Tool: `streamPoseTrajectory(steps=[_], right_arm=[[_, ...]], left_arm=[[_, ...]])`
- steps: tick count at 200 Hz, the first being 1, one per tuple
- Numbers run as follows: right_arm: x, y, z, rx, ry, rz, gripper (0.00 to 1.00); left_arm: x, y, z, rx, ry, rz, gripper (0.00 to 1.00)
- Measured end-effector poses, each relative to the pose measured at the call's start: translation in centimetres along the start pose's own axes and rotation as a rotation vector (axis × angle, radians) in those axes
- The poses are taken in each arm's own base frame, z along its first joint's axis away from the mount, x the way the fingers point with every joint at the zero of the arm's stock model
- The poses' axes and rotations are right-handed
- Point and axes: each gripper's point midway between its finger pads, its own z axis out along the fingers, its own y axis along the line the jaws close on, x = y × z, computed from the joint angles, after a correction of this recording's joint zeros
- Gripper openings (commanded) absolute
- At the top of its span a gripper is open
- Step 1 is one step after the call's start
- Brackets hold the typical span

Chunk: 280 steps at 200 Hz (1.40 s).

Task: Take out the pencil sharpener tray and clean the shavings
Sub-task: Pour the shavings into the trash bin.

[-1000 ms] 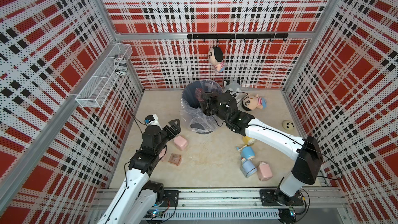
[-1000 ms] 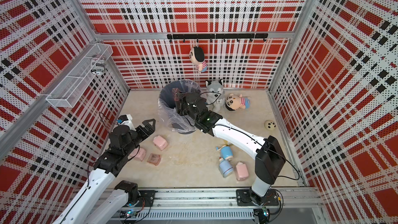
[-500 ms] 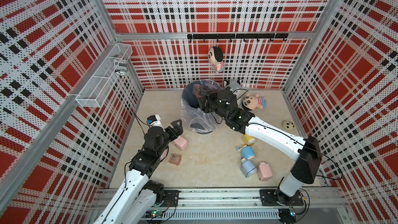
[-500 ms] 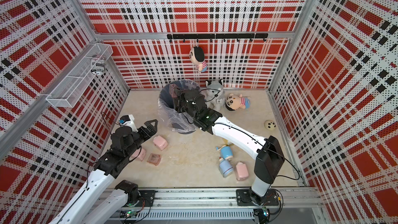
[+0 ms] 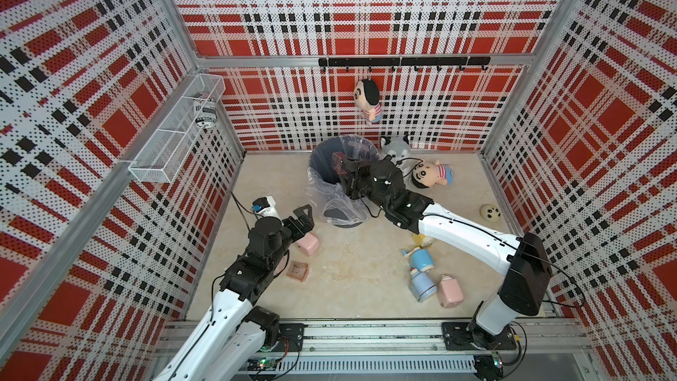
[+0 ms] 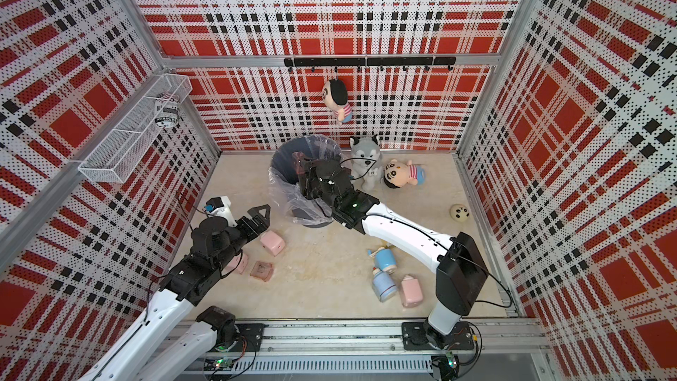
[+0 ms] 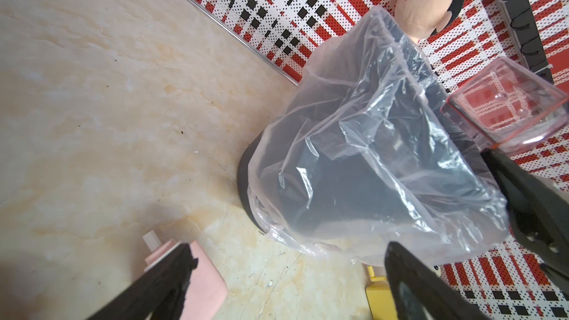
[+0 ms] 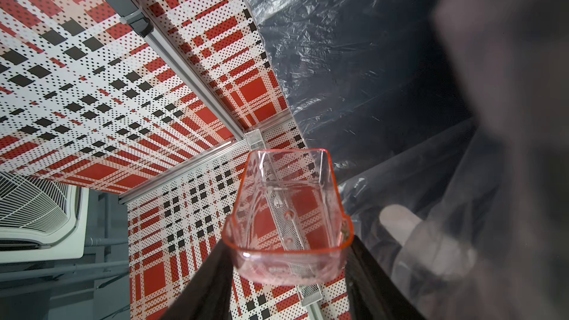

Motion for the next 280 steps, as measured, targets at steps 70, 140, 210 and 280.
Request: streamPoseTrajectory(steps=[70,140,210,280], right_arm=[[0.4,0.9,-0.3,-0.018,0.006,-0.011,0.40],[-0.5,-0.5,-0.7,-0.020,-0.010,0.020,0.41],[-0.7,-0.1,-0.7,-0.045,-0.005,0.040,0.40],[0.4,2.4,-1.0,-0.090,0.015,0.034,0.41]], left_arm=[[0.0,-2.3,-1.0,0.058,-0.006,0.010,0.98],[0.6,-3.5,-1.5,0.077,-0.008,0.011,0.98],[0.7,-3.6,-1.5,0.071,-0.016,0.004,0.98],[0.4,-3.7,-1.9,0.080,-0.027,-0.002,0.98]])
